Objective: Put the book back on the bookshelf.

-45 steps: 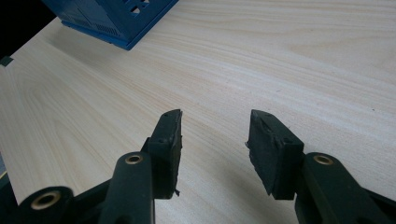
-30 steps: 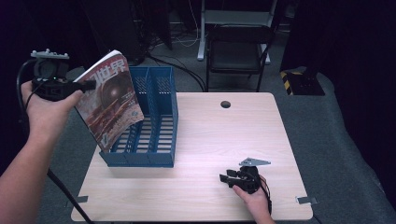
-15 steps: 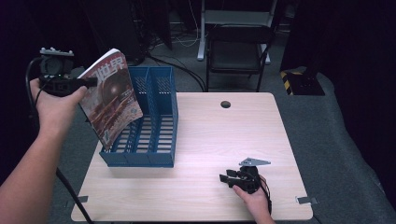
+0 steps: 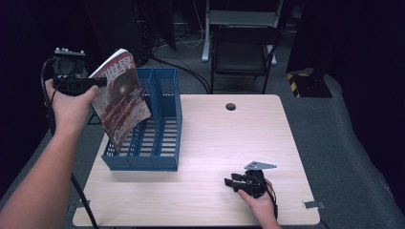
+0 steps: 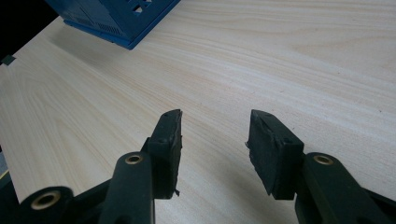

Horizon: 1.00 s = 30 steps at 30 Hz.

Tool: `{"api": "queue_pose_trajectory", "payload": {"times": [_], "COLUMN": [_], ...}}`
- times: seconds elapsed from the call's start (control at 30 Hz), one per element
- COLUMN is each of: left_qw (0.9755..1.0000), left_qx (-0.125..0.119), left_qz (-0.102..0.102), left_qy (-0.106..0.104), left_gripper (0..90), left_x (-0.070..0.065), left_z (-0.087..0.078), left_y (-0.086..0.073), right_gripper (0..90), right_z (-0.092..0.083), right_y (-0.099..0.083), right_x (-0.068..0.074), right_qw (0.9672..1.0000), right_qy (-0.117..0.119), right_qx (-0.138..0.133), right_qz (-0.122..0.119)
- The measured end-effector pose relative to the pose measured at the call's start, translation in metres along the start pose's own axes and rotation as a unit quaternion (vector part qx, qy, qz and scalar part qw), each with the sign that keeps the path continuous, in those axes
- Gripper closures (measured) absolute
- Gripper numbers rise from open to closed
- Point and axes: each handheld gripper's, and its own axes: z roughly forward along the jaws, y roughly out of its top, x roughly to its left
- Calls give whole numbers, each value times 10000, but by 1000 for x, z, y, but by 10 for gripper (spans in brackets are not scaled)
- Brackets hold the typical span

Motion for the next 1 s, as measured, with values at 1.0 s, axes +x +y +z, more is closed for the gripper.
{"api": "queue_pose_trajectory", "payload": {"times": [1.0], "left_qw": [9999], "left_qx": [154], "left_qz": [-5], "left_qy": [25], "left_gripper": [840], "left_x": [-22], "left_z": [48], "left_y": [-16], "right_gripper": [543], "right_z": [-1], "right_y": [0], "right_x": [-1], "right_qw": [10000], "right_qy": [24], "right_qx": [-34], "right_qz": [-63]}}
